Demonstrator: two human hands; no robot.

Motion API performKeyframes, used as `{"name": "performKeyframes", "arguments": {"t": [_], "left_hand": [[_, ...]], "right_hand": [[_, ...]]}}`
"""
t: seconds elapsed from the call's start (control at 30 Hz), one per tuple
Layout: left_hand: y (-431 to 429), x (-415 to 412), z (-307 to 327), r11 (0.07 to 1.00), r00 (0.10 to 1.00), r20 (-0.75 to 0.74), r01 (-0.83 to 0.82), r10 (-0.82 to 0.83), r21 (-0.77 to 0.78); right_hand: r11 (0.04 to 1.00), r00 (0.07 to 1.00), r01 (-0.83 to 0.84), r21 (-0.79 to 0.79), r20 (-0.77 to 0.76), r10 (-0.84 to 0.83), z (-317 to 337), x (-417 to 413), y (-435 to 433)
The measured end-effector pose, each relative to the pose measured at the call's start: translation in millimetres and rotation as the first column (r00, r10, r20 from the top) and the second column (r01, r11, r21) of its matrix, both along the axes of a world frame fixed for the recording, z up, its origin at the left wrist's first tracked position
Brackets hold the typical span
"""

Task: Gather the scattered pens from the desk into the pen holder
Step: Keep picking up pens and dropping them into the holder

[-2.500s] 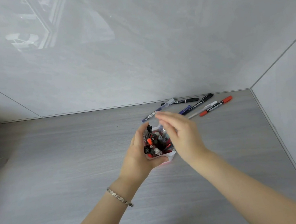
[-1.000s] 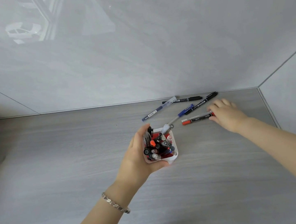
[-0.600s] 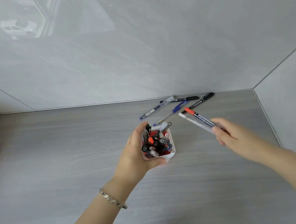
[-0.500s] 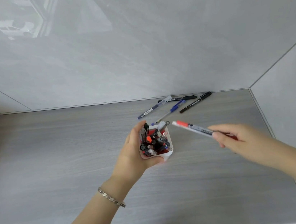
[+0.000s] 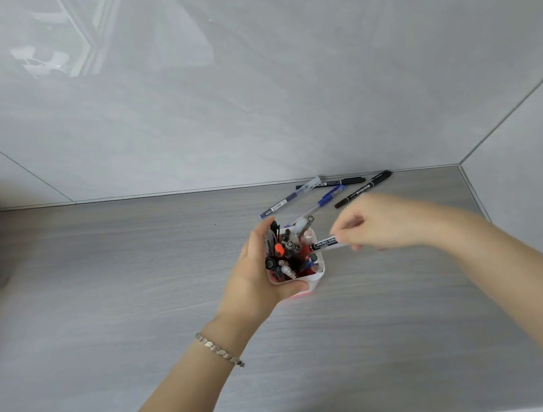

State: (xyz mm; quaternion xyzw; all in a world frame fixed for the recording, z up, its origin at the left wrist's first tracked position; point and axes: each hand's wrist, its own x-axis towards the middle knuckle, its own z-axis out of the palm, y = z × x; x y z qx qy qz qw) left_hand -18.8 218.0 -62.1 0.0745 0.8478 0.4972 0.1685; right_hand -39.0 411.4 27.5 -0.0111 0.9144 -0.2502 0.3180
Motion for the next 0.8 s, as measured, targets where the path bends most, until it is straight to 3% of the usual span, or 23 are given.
{"name": "performKeyframes", "arguments": {"t": [0.1,0.17,0.27,0.37,0.43,0.53,0.57,0.67,0.73,0.8], "left_hand": [[0,0,0,1.0,1.0,0.003,-0.004,0.004,0.01],[0,0,-1,1.0,1.0,-0.002,-0.003,0.003,0.006],[0,0,-4,1.0,1.0,-0.012,-0.004,0.004,0.003],[0,0,-6,1.0,1.0,-0.01,-0.011,0.011,0.013],[0,0,-6,1.0,1.0,-0.008,-0.015,0.015,0.015],[0,1,-6,1.0,1.0,-0.014,-0.019,0.019,0.018],[1,1,-6,1.0,1.0,-0.016,-0.019,0.019,0.018],[1,0,-7,0.999,1.0,-0.024,-0.017,0.017,0.027],[1,0,-9,0.999,1.0,-0.025,-0.013,0.014,0.036],[0,0,-10,0.999,0.999,-0.032,-0.006,0.008,0.043]], "right_hand": [[0.957,0.951,0.183,-0.227,-0.207,-0.231,-9,0,-7],[0.859,0.877,0.25,-0.447,-0.271,-0.396,-15,6,-9],[0.713,0.817,0.218,-0.666,-0.275,-0.507,-25,20,-12],[0.642,0.769,0.172,-0.747,-0.306,-0.562,-42,29,-14],[0.633,0.712,0.178,-0.754,-0.345,-0.611,-52,33,-18],[0.77,0.568,0.181,-0.612,-0.574,-0.59,-62,35,-24],[0.764,0.532,0.187,-0.617,-0.59,-0.607,-63,34,-27],[0.675,0.538,0.16,-0.72,-0.51,-0.671,-66,28,-42],[0.783,0.578,0.081,-0.617,-0.611,-0.542,-71,33,-51],[0.896,0.555,0.009,-0.444,-0.744,-0.373,-85,46,-52]]}}
